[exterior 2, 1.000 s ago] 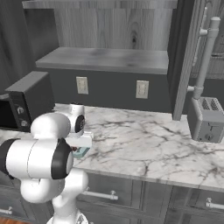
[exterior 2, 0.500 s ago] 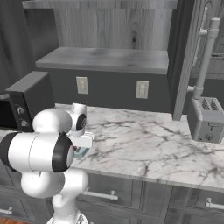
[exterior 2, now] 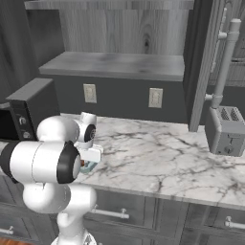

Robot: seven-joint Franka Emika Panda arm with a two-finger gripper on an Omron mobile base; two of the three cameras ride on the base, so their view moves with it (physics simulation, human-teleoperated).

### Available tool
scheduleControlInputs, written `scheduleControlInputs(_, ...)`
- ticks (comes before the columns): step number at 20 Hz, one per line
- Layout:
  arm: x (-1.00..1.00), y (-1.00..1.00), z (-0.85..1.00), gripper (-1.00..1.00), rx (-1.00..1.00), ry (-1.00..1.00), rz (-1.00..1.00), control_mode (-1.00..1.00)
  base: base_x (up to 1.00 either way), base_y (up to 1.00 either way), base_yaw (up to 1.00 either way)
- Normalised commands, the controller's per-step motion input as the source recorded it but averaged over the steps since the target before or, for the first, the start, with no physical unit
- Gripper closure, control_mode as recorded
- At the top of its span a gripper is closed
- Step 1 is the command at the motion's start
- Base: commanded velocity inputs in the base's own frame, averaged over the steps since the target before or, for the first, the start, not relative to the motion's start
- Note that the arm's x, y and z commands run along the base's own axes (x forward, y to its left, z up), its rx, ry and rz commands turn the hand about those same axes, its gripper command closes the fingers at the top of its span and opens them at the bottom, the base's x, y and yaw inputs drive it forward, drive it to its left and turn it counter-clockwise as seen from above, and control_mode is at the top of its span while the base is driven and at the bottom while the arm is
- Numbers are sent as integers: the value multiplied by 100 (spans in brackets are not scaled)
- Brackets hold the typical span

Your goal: Retrieve the tupperware from the cabinet, then place the raw meat into the tupperware to avoid contamination.

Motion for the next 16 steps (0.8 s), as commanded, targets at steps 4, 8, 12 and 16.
scheduleControlInputs(4,0,0,-1,-100,0,1,-3,-100,0,0,0)
scheduleControlInputs(8,0,0,0,-100,0,1,-2,-100,0,0,0)
scheduleControlInputs(12,-1,0,1,-100,0,3,-1,-100,0,0,0)
scheduleControlInputs(16,-8,1,16,-100,0,11,-2,-100,0,0,0)
